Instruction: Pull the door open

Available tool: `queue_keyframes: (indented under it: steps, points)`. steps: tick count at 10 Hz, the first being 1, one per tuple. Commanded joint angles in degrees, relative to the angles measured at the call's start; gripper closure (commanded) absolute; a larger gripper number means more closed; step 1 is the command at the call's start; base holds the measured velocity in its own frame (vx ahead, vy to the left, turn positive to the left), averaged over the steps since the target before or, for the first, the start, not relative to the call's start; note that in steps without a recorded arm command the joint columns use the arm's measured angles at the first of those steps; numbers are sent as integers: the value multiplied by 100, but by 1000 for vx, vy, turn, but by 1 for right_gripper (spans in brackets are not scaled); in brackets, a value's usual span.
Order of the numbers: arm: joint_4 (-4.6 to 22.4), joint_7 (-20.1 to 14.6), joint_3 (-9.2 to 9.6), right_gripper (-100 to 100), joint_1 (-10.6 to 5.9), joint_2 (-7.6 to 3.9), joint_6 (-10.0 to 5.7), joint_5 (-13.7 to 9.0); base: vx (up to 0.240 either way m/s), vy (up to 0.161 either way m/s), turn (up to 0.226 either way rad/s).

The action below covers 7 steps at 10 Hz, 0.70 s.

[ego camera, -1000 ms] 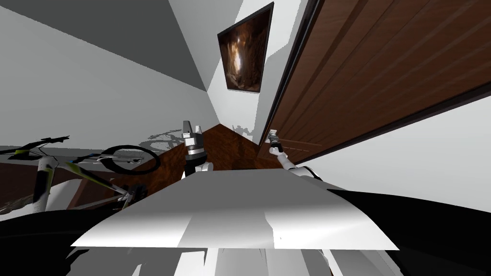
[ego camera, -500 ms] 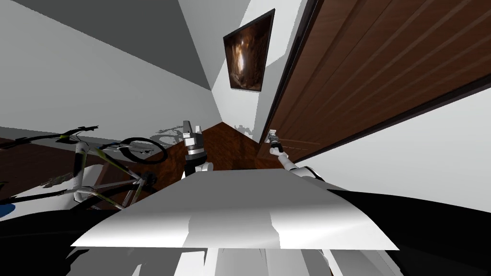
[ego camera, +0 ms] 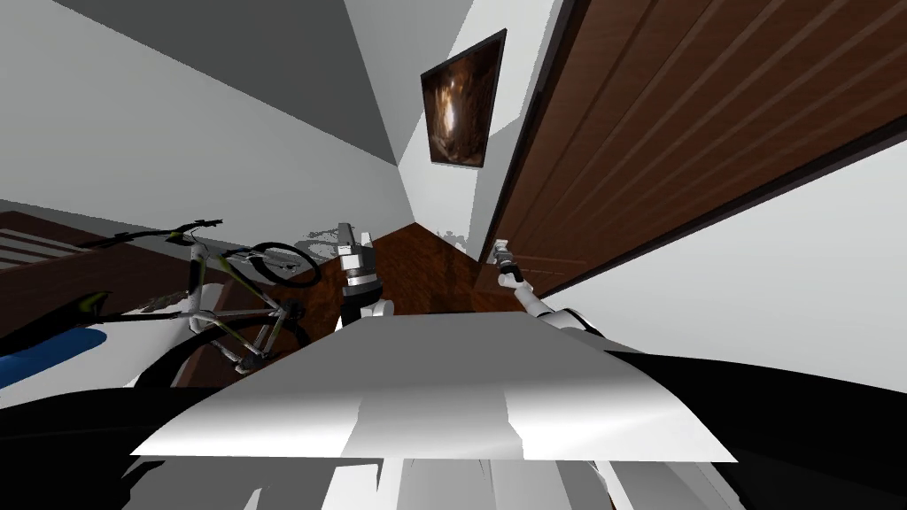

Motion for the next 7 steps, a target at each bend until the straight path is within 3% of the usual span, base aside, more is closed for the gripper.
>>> queue_keyframes:
  steps: [1, 4, 7]
  points:
    - [-31, -84, 111, 100, 0, -35, -17, 15, -213, -78, 80]
    - [-60, -123, 171, 100, 15, -68, -1, 20, -159, -48, 55]
    - [-198, -328, 431, 100, 88, -204, -30, 66, -180, -72, 82]
